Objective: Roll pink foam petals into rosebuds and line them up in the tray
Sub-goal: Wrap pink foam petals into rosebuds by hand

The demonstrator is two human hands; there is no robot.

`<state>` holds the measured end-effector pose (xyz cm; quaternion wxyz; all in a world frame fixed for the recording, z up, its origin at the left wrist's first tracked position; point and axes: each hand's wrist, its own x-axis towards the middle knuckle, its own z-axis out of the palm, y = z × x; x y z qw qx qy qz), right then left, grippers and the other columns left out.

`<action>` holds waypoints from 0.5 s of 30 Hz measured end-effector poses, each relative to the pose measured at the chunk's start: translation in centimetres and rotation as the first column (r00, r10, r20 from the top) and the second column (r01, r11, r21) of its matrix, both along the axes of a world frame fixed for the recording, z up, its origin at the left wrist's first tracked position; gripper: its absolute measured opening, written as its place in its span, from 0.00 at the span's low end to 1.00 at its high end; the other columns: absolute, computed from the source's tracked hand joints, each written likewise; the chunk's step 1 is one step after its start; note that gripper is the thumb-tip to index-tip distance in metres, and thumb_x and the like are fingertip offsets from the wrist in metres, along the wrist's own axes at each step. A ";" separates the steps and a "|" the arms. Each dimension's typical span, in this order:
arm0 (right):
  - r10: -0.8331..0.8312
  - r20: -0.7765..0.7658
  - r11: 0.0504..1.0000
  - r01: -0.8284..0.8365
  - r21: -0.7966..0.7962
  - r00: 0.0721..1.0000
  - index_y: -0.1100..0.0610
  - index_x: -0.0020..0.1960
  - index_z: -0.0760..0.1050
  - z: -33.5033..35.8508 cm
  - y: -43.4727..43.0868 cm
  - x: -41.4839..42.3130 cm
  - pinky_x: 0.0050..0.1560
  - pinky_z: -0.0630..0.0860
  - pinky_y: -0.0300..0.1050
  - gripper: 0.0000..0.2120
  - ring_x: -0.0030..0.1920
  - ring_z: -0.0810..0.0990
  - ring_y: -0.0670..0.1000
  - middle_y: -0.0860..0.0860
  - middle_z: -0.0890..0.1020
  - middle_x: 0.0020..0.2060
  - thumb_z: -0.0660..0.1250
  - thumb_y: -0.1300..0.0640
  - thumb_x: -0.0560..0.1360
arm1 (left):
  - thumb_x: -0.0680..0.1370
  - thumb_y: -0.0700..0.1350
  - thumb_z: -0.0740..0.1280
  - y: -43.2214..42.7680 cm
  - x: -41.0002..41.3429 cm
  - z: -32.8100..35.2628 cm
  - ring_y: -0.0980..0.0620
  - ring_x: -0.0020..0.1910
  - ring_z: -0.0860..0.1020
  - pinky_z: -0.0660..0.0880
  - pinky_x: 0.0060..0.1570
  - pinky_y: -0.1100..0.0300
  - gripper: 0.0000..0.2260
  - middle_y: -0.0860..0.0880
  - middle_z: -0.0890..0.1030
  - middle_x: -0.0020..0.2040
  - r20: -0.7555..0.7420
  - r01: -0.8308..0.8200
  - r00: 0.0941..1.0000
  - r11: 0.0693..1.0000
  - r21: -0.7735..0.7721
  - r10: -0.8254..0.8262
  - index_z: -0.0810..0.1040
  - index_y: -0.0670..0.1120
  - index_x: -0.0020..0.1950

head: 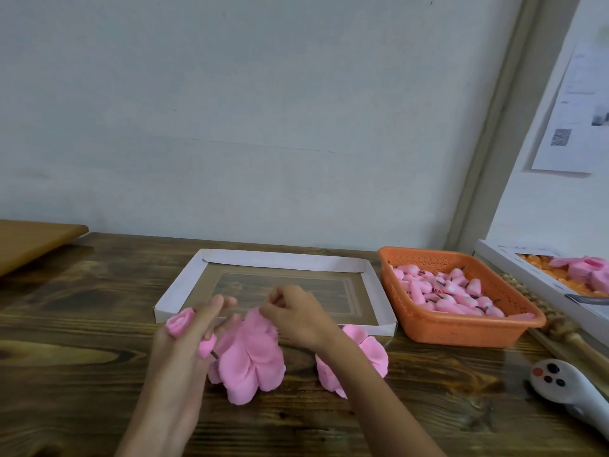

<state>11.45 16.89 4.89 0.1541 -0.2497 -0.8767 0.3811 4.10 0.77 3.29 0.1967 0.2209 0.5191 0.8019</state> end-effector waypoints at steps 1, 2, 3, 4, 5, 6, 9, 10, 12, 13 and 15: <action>0.001 -0.027 0.998 -0.002 -0.060 1.000 0.57 0.52 0.76 0.2 -0.2 0.2 0.46 0.76 0.50 0.05 0.44 0.78 0.50 0.52 0.80 0.43 0.63 0.56 0.82 | 0.68 0.60 0.77 0.1 0.1 0.0 0.49 0.43 0.84 0.77 0.46 0.52 0.21 0.50 0.85 0.37 -0.015 -0.024 1.000 1.000 0.008 0.024 0.86 0.45 0.49; 0.000 -0.050 0.992 -0.006 -0.124 0.999 0.57 0.53 0.74 0.4 -0.5 0.5 0.47 0.77 0.51 0.06 0.45 0.79 0.51 0.53 0.80 0.45 0.61 0.56 0.83 | 0.67 0.60 0.76 0.1 0.1 0.2 0.49 0.43 0.84 0.76 0.45 0.53 0.19 0.51 0.85 0.35 -0.022 -0.047 0.999 0.999 0.014 0.047 0.86 0.46 0.47; 0.003 -0.073 0.980 -0.018 -0.199 0.997 0.57 0.54 0.72 0.5 -0.7 0.7 0.47 0.79 0.50 0.05 0.45 0.80 0.50 0.53 0.80 0.46 0.60 0.56 0.84 | 0.66 0.59 0.74 0.2 0.2 0.3 0.49 0.45 0.85 0.76 0.44 0.53 0.18 0.50 0.85 0.37 -0.016 -0.061 0.998 0.998 0.026 0.061 0.86 0.46 0.44; 0.006 -0.106 0.955 -0.037 -0.293 0.994 0.57 0.54 0.71 0.5 -1.0 1.0 0.44 0.80 0.46 0.05 0.42 0.82 0.48 0.53 0.79 0.46 0.59 0.56 0.85 | 0.65 0.58 0.75 0.2 0.2 0.4 0.50 0.49 0.85 0.77 0.44 0.54 0.17 0.49 0.87 0.43 -0.002 -0.068 0.998 0.997 0.045 0.068 0.87 0.46 0.43; 0.000 -0.141 0.922 -0.054 -0.384 0.990 0.57 0.54 0.70 0.6 -1.4 1.3 0.40 0.81 0.41 0.05 0.39 0.83 0.46 0.53 0.80 0.45 0.58 0.56 0.85 | 0.65 0.57 0.75 0.2 0.2 0.6 0.50 0.53 0.85 0.77 0.46 0.54 0.16 0.47 0.87 0.49 0.011 -0.070 0.998 0.995 0.064 0.069 0.87 0.46 0.44; -0.018 -0.170 0.892 -0.061 -0.449 0.985 0.56 0.54 0.69 0.6 -1.7 1.6 0.38 0.80 0.38 0.05 0.37 0.83 0.44 0.52 0.80 0.44 0.58 0.56 0.86 | 0.65 0.57 0.76 0.2 0.2 0.8 0.50 0.55 0.84 0.76 0.48 0.55 0.16 0.46 0.87 0.52 0.014 -0.069 0.998 0.995 0.079 0.068 0.88 0.47 0.45; -0.079 -0.222 0.855 -0.049 -0.516 0.972 0.54 0.51 0.71 0.1 -2.5 2.7 0.46 0.79 0.39 0.06 0.45 0.80 0.45 0.50 0.77 0.47 0.58 0.54 0.85 | 0.65 0.58 0.78 0.0 0.6 1.3 0.45 0.52 0.77 0.73 0.48 0.56 0.15 0.43 0.81 0.49 -0.006 -0.055 0.998 0.993 0.108 0.056 0.88 0.49 0.45; -0.091 -0.260 0.834 -0.069 -0.547 0.961 0.54 0.49 0.71 -0.2 -2.8 3.1 0.47 0.80 0.40 0.06 0.49 0.79 0.46 0.51 0.77 0.47 0.59 0.55 0.85 | 0.65 0.58 0.79 0.0 0.8 1.3 0.46 0.52 0.78 0.73 0.48 0.56 0.15 0.43 0.82 0.49 -0.014 -0.050 0.999 0.993 0.110 0.052 0.88 0.49 0.44; -0.128 -0.353 0.766 -0.133 -0.629 0.927 0.55 0.47 0.70 -0.7 -3.3 3.8 0.51 0.81 0.45 0.07 0.56 0.83 0.49 0.56 0.80 0.50 0.59 0.57 0.84 | 0.67 0.54 0.79 0.0 1.1 1.2 0.48 0.56 0.83 0.80 0.48 0.58 0.12 0.45 0.86 0.53 -0.010 -0.041 0.999 0.989 0.145 0.043 0.87 0.47 0.42; -0.157 -0.381 0.731 -0.152 -0.665 0.911 0.55 0.47 0.70 -0.9 -3.6 4.1 0.53 0.82 0.49 0.06 0.58 0.84 0.52 0.60 0.82 0.52 0.60 0.58 0.83 | 0.69 0.51 0.77 -0.1 1.4 1.3 0.48 0.59 0.84 0.82 0.47 0.60 0.10 0.44 0.87 0.55 -0.001 -0.031 1.000 0.985 0.172 0.031 0.86 0.45 0.40; -0.213 -0.397 0.690 -0.150 -0.708 0.893 0.55 0.47 0.70 -1.5 -4.2 4.9 0.57 0.81 0.57 0.05 0.60 0.84 0.61 0.63 0.83 0.57 0.61 0.56 0.82 | 0.70 0.50 0.74 -0.3 1.9 1.5 0.49 0.59 0.84 0.82 0.44 0.64 0.10 0.44 0.87 0.55 -0.023 -0.011 1.000 0.984 0.179 0.016 0.83 0.44 0.35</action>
